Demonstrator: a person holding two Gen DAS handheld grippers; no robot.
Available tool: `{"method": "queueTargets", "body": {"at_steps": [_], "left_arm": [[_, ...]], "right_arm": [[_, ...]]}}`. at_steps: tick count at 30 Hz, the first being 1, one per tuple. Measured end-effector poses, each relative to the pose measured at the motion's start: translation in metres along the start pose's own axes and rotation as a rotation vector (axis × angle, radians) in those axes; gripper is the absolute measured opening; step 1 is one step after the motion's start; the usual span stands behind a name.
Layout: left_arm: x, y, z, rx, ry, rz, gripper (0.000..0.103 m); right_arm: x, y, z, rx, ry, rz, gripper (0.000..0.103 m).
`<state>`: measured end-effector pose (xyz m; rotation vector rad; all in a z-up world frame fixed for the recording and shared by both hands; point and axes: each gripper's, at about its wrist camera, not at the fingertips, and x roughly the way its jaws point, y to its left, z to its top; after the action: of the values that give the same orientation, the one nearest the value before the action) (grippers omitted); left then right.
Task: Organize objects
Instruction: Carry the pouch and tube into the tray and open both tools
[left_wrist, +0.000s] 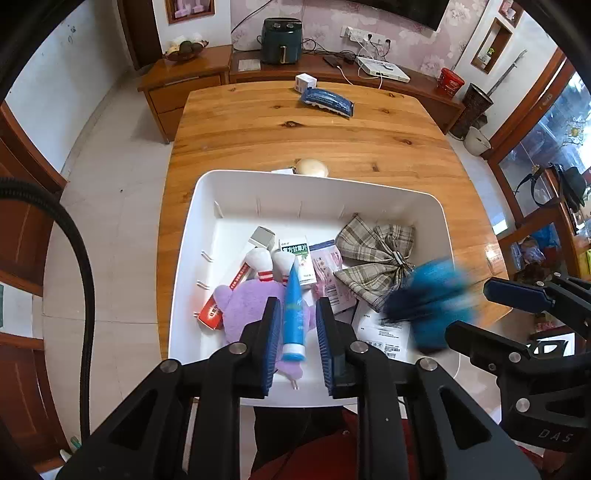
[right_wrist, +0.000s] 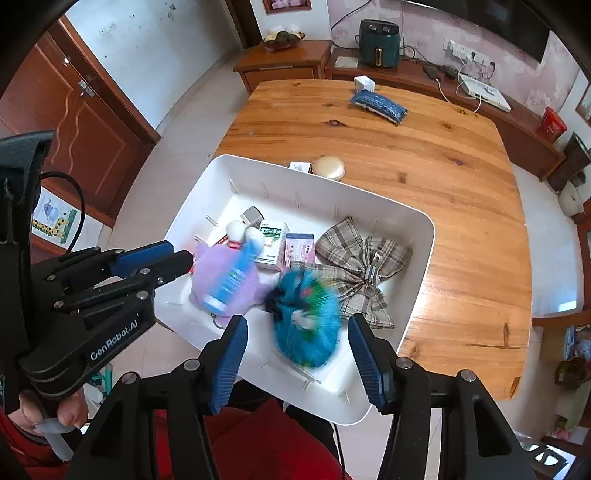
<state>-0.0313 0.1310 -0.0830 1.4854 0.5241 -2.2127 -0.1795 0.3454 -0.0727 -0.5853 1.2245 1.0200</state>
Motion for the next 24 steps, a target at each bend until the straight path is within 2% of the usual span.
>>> {"method": "queueTargets", "body": {"at_steps": [2,3,4,7,13,24], "left_arm": [[-0.003,0.0,0.0,0.006,-0.007,0.009,0.039],[-0.006,0.0,-0.001,0.009,-0.015,0.017,0.05],[-0.009,0.0,-0.002,0.011,-0.028,0.021,0.058],[-0.016,-0.001,-0.003,0.027,-0.055,0.038,0.063],[-0.022,0.004,-0.002,0.021,-0.055,0.03,0.07],[-0.028,0.014,0.005,0.039,-0.059,0.026,0.07]], "right_arm": [[-0.002,0.002,0.0,-0.003,-0.008,-0.001,0.06],[-0.004,0.004,-0.001,-0.006,-0.013,0.0,0.061],[-0.005,0.005,-0.001,-0.008,-0.016,0.001,0.061],[-0.007,0.008,-0.002,-0.013,-0.022,0.0,0.061],[-0.014,0.008,-0.002,0.0,-0.037,0.02,0.061],[-0.017,0.005,0.008,0.025,-0.058,0.026,0.061]]}}
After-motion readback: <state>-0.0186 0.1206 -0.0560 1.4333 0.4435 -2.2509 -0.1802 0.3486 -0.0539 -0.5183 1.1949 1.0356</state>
